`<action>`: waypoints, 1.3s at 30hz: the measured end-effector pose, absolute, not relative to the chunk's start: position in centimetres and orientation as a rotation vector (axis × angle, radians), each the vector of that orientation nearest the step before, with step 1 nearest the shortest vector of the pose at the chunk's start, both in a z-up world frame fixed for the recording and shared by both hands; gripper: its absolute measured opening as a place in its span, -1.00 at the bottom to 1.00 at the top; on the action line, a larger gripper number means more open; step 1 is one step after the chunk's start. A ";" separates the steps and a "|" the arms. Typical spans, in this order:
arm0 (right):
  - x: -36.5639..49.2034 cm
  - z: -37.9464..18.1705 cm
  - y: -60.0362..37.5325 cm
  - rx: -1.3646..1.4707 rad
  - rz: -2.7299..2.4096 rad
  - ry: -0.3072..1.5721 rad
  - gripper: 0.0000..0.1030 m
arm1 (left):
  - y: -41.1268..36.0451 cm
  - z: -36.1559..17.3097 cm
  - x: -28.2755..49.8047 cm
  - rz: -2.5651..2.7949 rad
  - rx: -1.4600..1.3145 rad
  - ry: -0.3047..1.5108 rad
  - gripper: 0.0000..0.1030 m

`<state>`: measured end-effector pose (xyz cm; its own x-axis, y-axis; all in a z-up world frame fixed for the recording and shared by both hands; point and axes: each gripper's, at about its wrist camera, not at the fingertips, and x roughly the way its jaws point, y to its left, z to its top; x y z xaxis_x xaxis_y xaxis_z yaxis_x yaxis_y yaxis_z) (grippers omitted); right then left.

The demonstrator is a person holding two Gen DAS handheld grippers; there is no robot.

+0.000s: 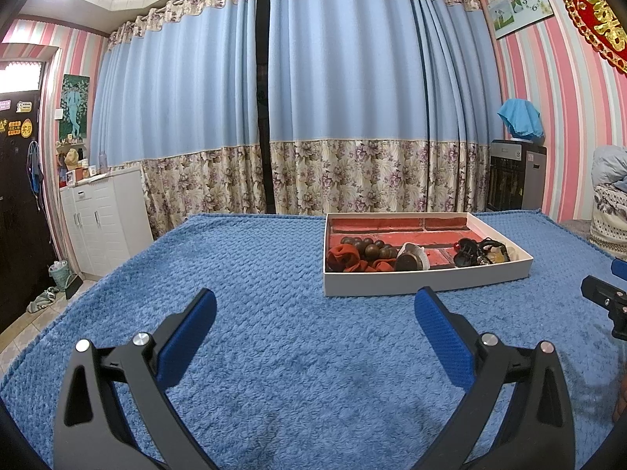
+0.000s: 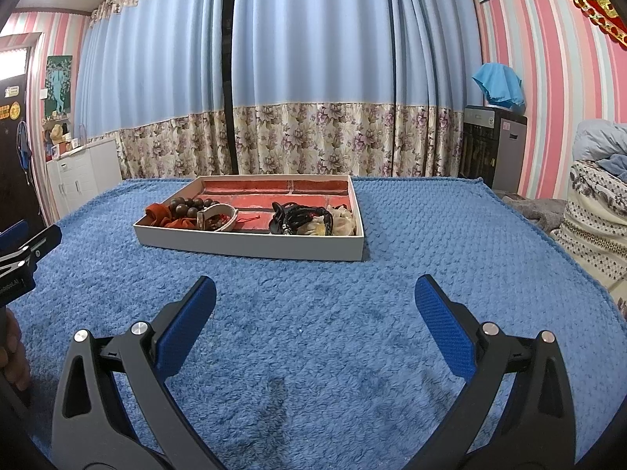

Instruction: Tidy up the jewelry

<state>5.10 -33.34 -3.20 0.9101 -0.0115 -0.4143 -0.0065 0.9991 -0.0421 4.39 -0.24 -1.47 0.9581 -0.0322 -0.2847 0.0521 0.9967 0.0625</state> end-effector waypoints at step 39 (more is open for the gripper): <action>5.1 -3.2 -33.3 -0.041 -0.003 0.428 0.91 | -0.4 -1.5 4.4 -0.044 0.084 0.287 0.92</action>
<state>5.07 -33.33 -3.19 0.9097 -0.0113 -0.4152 -0.0062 0.9991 -0.0408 4.39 -0.43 -1.49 0.9582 -0.0315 -0.2844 0.0553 0.9956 0.0760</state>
